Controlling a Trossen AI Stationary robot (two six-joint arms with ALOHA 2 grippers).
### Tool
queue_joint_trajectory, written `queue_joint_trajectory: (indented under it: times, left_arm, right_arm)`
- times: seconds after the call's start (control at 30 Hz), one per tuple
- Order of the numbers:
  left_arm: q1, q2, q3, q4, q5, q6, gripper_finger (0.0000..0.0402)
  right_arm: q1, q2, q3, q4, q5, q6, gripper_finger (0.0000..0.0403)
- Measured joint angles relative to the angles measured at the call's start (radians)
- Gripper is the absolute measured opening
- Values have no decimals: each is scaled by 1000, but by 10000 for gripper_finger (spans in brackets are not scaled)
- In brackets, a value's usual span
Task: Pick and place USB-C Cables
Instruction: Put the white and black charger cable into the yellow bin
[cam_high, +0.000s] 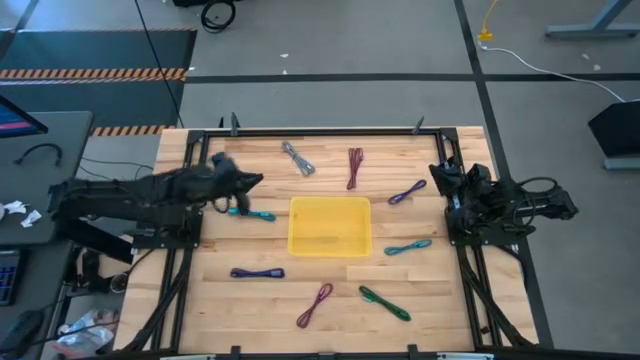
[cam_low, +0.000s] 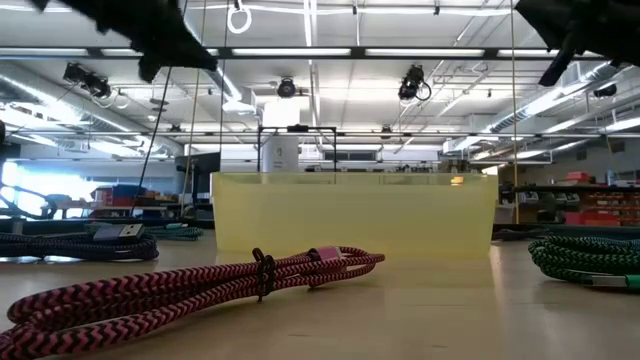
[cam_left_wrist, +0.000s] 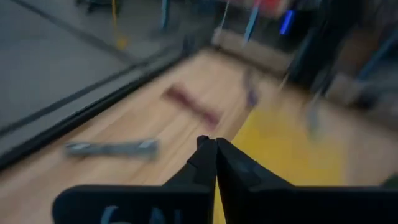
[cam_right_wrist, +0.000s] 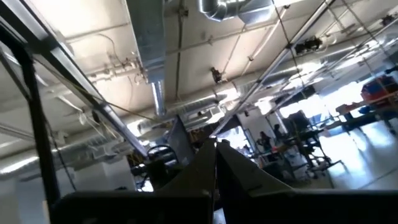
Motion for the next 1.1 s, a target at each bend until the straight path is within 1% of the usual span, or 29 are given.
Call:
queue_joint_trajectory:
  times: [0.1,0.17,0.23,0.37,0.43,0.5,0.6,0.7,0.8,0.93,1.1]
  left_arm:
    - [19,175,194,-228,2,110,59]
    - [45,275,300,-333,8,180,86]
    - [79,367,381,-389,23,261,114]
    - [152,515,480,-404,67,413,165]
    - [191,573,505,-398,98,466,185]
    - [228,627,514,-384,136,512,197]
    - [272,686,515,-365,177,587,202]
    - [305,739,515,-351,198,643,198]
    - [327,787,516,-329,212,764,196]
    - [355,866,516,-318,214,937,199]
    - [390,953,516,-300,198,1062,200]
  right_arm:
    - [0,0,0,57,-18,23,18]
    - [0,0,0,84,-21,44,19]
    - [0,0,4,80,-22,75,23]
    - [0,1,34,60,-23,106,49]
    - [0,1,77,28,-30,103,70]
    - [0,1,146,-47,-46,93,95]
    - [0,13,291,-228,-69,74,131]
    - [0,60,462,-418,-108,65,160]
    - [0,149,626,-533,-181,63,176]
    - [0,307,813,-604,-315,63,180]
    - [0,521,995,-666,-437,83,181]
